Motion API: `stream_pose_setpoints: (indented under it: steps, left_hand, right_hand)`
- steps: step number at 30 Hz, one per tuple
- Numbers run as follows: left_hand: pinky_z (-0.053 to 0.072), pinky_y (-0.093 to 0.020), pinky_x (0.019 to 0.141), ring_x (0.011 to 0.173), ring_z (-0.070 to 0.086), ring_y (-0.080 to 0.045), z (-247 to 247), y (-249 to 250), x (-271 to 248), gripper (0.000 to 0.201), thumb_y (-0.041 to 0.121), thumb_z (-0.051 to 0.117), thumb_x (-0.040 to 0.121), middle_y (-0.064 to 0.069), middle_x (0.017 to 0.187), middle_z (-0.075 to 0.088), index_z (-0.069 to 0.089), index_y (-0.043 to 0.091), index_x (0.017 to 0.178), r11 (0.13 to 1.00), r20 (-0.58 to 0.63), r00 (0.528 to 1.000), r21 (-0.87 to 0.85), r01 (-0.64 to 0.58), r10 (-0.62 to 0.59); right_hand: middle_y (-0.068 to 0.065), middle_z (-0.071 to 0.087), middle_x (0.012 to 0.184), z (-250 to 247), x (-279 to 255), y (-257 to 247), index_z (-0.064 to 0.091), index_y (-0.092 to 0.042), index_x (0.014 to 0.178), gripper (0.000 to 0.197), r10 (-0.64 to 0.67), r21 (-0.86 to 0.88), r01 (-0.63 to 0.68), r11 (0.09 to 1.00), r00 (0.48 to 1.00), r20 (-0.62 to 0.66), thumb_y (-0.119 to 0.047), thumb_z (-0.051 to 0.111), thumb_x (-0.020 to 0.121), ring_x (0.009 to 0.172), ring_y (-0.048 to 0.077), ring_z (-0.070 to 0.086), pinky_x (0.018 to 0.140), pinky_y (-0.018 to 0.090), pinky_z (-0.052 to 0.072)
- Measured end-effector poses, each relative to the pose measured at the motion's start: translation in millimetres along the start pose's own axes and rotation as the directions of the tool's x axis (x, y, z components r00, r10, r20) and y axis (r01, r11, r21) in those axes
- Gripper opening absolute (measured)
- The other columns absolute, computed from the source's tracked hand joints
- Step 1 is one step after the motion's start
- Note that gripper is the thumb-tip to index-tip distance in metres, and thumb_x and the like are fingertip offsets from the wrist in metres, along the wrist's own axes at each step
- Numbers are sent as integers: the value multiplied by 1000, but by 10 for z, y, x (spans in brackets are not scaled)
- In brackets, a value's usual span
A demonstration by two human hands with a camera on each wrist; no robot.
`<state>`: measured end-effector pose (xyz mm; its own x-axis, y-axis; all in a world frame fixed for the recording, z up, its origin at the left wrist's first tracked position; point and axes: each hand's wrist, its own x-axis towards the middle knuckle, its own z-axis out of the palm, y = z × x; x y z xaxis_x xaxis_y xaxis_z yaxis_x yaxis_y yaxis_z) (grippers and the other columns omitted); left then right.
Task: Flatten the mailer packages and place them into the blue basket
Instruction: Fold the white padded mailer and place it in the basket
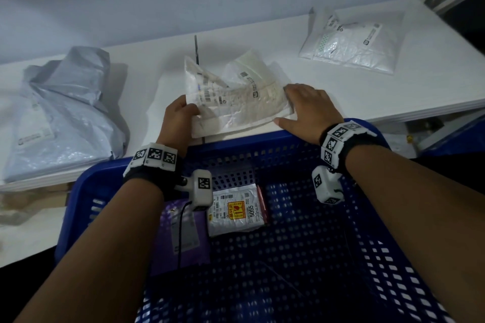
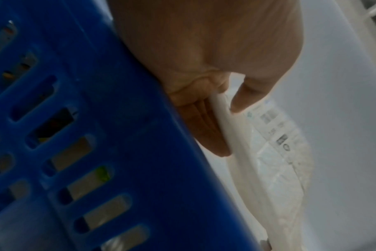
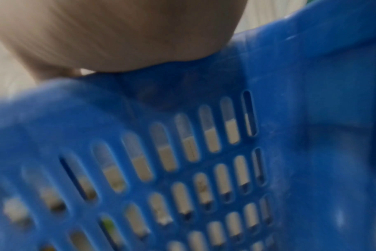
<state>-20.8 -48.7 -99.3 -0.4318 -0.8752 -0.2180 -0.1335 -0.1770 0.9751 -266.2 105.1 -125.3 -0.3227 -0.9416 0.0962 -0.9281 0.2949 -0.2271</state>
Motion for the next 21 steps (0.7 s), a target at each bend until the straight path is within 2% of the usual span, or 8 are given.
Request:
stream_pose_setpoints:
  steps: [2,4,7,9,12,14,18,21]
  left_hand:
    - [59,-37,64,90,70,-28,-25,4,-10,16,8,55,92,-5,99,73,65,9,104,998,22,1000,-57,2,-1]
    - [59,-37,71,95,72,-25,-82,0,-5,26,25,56,99,-4,107,74,61,13,121,976,114,993,-216,17,8]
    - [51,-42,98,116,65,-26,-190,-50,50,47,48,45,100,-8,125,68,51,19,137,883,237,971,-458,107,6]
    - [46,-44,106,128,57,-29,-173,-68,75,60,54,51,96,-13,138,60,43,19,144,911,295,956,-396,115,7]
    - [50,-37,102,118,65,-26,19,-66,65,57,49,76,78,-10,125,69,57,15,120,993,263,965,-114,12,19]
    - [52,-37,100,109,69,-24,124,-47,74,51,51,71,83,-6,115,73,61,17,120,999,176,984,-32,-9,15]
    - [58,-33,88,96,74,-22,194,31,153,67,65,65,83,-8,101,77,61,7,116,995,71,993,-31,92,-90]
    - [60,-31,81,90,75,-23,188,72,255,70,64,68,81,-13,98,77,61,2,113,978,73,978,-58,202,-197]
  right_hand:
    - [5,40,154,35,-13,11,40,-15,143,71,-86,-112,86,990,996,8,-62,42,91,142,23,34,114,44,26]
    - [4,42,153,70,-41,18,47,-19,136,64,-147,-156,146,977,989,4,-62,33,91,140,23,36,111,45,28]
    - [4,40,154,60,-67,10,41,-30,144,58,-206,-203,207,957,978,28,-58,29,94,140,25,35,111,48,29]
    - [5,37,156,52,-73,4,33,-34,151,58,-231,-220,238,946,971,57,-56,27,97,140,26,35,110,50,30]
    - [7,33,158,41,-77,4,28,-35,154,57,-277,-251,292,923,956,97,-52,24,100,139,27,36,107,51,34]
    - [5,26,162,24,-78,-7,22,-37,156,57,-301,-243,324,914,945,128,-50,20,101,142,26,33,108,52,33]
    - [-2,12,166,32,-55,5,14,-39,158,56,-362,-216,396,893,914,181,-50,12,103,150,23,22,115,52,25]
    - [4,33,160,52,-41,17,27,-32,156,58,-366,-225,397,890,915,168,-51,15,102,144,27,31,112,48,29]
